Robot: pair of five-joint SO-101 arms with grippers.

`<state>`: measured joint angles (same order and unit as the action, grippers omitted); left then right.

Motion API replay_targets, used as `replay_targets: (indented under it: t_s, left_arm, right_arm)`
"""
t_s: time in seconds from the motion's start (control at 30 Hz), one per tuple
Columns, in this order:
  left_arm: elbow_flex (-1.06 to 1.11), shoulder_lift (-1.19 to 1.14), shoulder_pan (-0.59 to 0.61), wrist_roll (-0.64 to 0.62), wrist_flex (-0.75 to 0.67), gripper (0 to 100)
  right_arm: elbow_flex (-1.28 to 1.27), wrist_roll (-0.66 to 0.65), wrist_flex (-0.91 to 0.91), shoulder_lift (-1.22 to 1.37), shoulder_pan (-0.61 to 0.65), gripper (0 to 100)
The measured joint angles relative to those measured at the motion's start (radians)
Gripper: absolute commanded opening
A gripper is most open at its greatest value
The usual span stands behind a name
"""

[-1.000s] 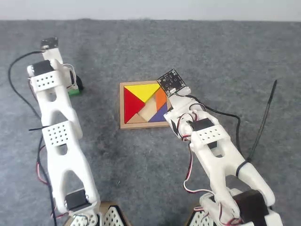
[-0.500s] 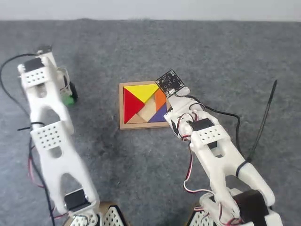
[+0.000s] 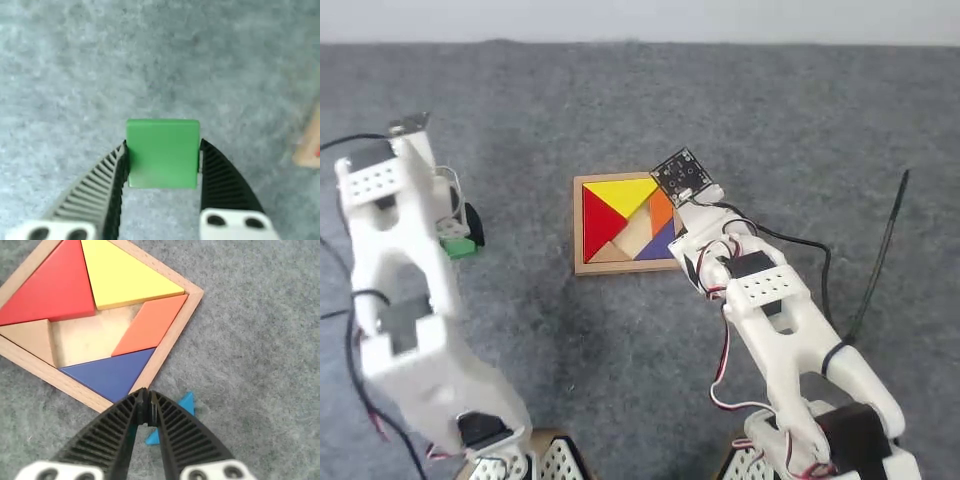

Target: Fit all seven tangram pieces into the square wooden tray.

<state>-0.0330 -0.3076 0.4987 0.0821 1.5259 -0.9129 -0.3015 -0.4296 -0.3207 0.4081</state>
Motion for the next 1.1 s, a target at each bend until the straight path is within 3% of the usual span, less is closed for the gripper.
replay_targets:
  t_s: [0.23, 0.37, 0.47, 0.8, 1.1]
  left_arm:
    - [0.342, 0.400, -0.229, -0.037, -0.141, 9]
    - [0.368, 0.450, -0.423, -0.123, -0.196, 9]
    - [0.367, 0.413, -0.535, -0.249, -0.255, 9]
    - [0.190, 0.138, -0.694, -0.684, -0.310, 14]
    - [0.140, -0.037, -0.729, -0.818, -0.400, 28]
  right_arm:
    - [0.000, 0.000, 0.000, 0.000, -0.035, 0.7]
    - [0.029, 0.000, 0.000, 0.000, -0.075, 0.7]
    - [0.037, 0.020, 0.000, 0.000, -0.101, 0.7]
    - [0.037, 0.023, 0.000, 0.000, -0.101, 0.7]
    - [0.037, 0.023, 0.000, 0.000, -0.101, 0.7]
